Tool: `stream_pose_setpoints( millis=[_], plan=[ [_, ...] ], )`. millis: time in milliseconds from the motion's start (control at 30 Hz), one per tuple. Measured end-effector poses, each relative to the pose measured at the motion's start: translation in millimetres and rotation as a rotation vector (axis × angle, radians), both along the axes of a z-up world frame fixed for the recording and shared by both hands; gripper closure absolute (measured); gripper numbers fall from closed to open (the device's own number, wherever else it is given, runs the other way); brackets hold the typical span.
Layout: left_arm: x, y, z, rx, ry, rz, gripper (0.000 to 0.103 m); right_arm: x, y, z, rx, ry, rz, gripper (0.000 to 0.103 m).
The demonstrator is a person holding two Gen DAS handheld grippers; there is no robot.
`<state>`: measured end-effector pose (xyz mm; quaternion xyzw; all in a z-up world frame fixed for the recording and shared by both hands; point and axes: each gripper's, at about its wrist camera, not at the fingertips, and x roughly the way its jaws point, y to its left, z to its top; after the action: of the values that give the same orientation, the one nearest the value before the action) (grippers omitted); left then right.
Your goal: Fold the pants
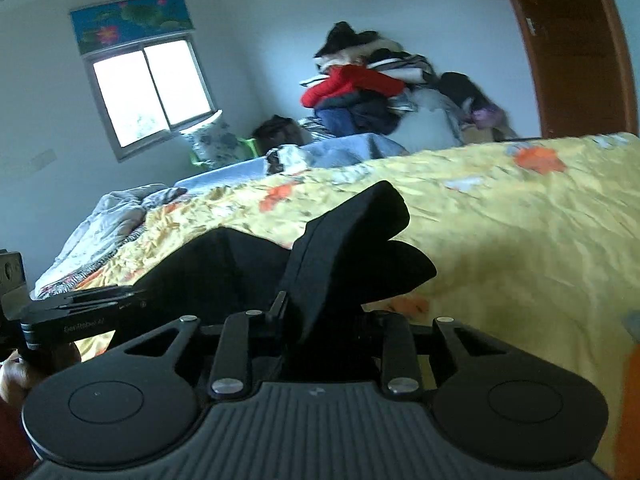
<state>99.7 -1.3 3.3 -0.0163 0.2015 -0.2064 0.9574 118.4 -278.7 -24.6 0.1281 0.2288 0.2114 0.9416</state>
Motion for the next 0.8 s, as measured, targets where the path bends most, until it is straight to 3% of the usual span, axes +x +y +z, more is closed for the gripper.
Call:
stream_pose_setpoints(
  millis=[100, 200, 233, 367, 433, 500, 600, 733, 800],
  plan=[
    [18, 7, -11, 0.042, 0.068, 0.044, 0.079, 22, 20, -9, -0.079, 0.046, 0.004, 0.074],
    [33, 9, -35, 0.134, 0.159, 0.100, 0.061, 39, 47, -29, -0.300, 0.098, -0.033, 0.065],
    [29, 9, -37, 0.162, 0.142, 0.116, 0.059, 39, 50, -34, -0.349, 0.093, -0.045, 0.057],
    [1, -1, -22, 0.277, -0.026, 0.182, 0.045, 27, 48, -28, -0.401, 0.067, -0.087, 0.054],
    [-5, -9, -8, 0.261, -0.084, 0.155, 0.024, 16, 49, -19, -0.463, 0.016, -0.133, 0.054],
    [-6, -18, 0, 0.215, -0.086, 0.079, 0.006, 9, 49, -9, -0.456, -0.031, -0.124, 0.054],
    [0, -40, -6, 0.214, -0.052, 0.004, 0.004, 10, 53, -2, -0.342, -0.009, -0.013, 0.054],
    [12, -59, -41, 0.303, 0.067, 0.005, 0.005, 29, 61, -28, -0.401, 0.107, 0.024, 0.054],
    [12, -51, -53, 0.245, 0.088, 0.016, 0.004, 34, 53, -37, -0.366, 0.133, 0.013, 0.054]
  ],
)
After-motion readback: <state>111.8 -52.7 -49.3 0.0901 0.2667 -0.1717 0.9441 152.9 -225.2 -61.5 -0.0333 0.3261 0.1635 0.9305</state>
